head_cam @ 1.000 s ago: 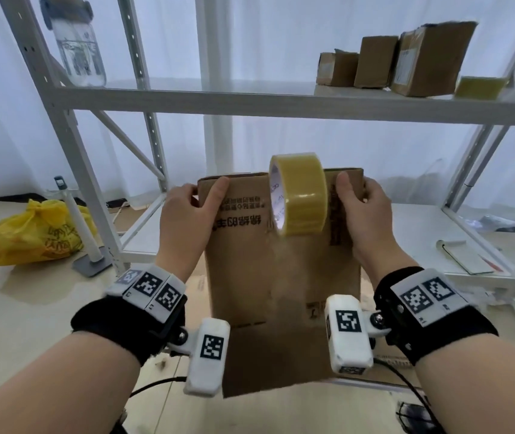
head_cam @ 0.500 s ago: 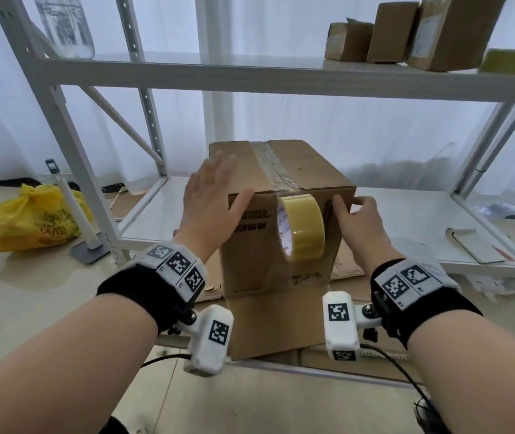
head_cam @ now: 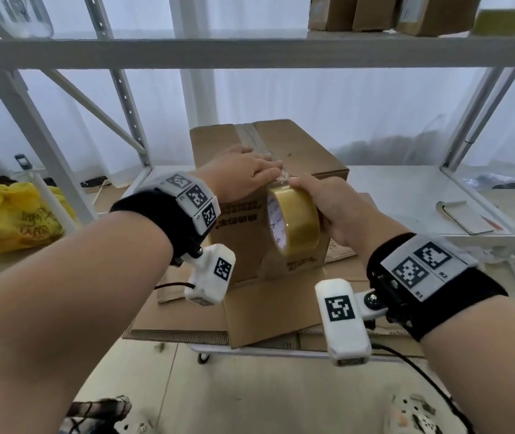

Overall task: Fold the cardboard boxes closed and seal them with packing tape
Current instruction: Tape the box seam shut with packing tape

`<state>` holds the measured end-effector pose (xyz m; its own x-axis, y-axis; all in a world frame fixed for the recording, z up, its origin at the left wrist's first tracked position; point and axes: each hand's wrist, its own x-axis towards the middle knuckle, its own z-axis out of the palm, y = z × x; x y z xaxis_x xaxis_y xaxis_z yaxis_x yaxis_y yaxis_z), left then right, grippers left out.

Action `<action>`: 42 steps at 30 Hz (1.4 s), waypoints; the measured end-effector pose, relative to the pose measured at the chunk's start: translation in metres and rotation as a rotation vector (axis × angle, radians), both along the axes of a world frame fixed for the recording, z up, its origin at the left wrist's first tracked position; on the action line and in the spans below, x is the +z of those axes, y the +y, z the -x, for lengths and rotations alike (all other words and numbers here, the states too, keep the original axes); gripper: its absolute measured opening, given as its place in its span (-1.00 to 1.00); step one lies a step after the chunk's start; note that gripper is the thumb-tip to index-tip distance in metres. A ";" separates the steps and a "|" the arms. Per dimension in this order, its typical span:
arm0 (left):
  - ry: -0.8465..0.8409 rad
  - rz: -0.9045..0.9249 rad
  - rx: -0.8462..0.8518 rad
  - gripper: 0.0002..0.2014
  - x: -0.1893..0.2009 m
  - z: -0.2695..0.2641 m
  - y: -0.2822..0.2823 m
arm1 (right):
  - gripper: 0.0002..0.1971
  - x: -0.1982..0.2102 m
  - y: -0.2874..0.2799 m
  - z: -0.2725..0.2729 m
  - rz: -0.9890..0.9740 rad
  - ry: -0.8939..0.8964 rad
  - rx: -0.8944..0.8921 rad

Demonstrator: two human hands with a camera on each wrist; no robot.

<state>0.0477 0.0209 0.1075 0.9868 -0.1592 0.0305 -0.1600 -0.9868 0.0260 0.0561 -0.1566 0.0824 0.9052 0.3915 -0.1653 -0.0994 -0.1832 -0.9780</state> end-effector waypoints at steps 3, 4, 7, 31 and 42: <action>-0.005 0.094 -0.031 -0.51 -0.005 0.002 0.002 | -0.76 0.003 0.000 0.005 0.138 -0.068 -0.009; -0.010 0.102 -0.036 -0.51 -0.005 0.002 0.003 | -0.75 0.001 0.000 0.007 0.179 -0.062 -0.007; -0.030 0.090 -0.050 -0.51 -0.005 0.004 0.001 | -0.72 -0.011 0.003 0.012 0.246 -0.029 -0.026; -0.329 -0.148 -0.015 -0.48 -0.020 -0.003 -0.018 | -0.67 -0.036 -0.017 0.003 0.240 -0.027 0.244; -0.355 -0.346 -0.023 -0.34 -0.035 -0.004 -0.024 | -0.72 -0.030 -0.026 -0.010 0.145 0.091 0.403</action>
